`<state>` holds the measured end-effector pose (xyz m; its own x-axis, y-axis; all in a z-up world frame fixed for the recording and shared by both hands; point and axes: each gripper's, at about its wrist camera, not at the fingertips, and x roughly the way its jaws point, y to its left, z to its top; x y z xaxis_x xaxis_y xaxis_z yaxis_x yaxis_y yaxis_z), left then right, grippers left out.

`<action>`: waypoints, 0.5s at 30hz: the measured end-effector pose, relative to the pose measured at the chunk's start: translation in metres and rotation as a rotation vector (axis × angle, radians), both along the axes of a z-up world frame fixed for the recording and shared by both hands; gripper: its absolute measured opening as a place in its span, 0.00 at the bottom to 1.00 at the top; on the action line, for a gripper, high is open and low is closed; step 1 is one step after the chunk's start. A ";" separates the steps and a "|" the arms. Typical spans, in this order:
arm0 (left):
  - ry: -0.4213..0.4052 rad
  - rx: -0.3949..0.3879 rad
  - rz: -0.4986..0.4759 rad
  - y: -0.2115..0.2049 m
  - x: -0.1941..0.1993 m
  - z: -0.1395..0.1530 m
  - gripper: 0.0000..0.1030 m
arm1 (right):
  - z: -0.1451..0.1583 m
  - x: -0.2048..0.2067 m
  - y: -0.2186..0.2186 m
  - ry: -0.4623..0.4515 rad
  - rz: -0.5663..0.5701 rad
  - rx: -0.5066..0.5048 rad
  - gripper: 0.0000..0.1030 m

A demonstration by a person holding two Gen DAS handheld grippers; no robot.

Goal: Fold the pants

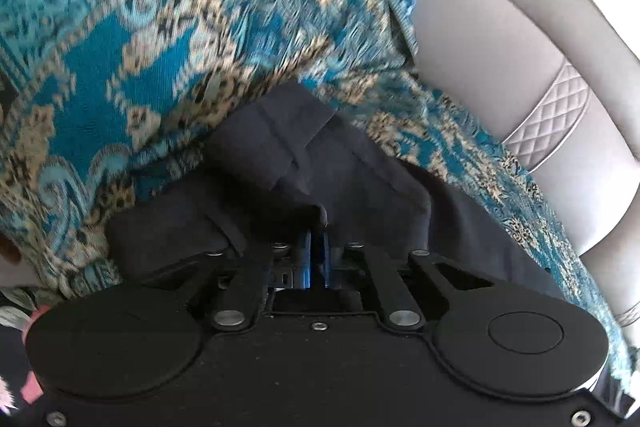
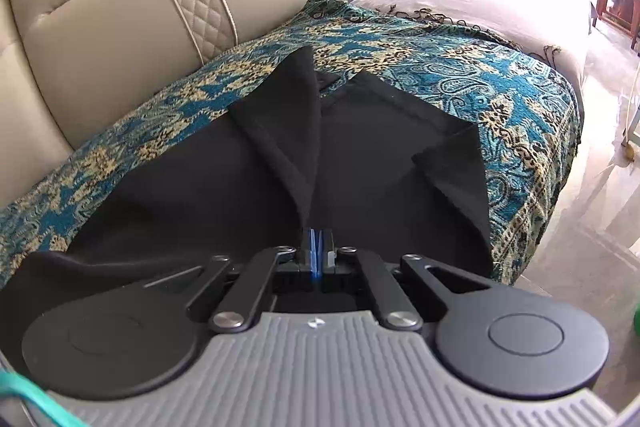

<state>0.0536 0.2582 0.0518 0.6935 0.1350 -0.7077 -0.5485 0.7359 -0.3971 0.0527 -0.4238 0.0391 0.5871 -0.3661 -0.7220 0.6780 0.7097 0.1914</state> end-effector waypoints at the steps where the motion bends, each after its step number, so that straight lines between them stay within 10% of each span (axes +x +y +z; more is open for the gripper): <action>1: -0.004 0.023 -0.006 -0.002 0.000 0.002 0.06 | 0.000 -0.002 -0.004 -0.008 -0.007 0.010 0.03; 6: 0.012 0.031 -0.010 -0.001 0.003 0.003 0.06 | -0.001 -0.005 -0.022 -0.046 -0.001 0.052 0.18; 10: 0.035 0.009 -0.001 -0.001 0.004 -0.005 0.10 | -0.003 0.005 -0.027 -0.056 0.042 -0.009 0.61; 15: 0.038 -0.019 0.019 0.003 0.011 -0.016 0.19 | -0.002 0.049 -0.023 -0.032 0.141 -0.111 0.71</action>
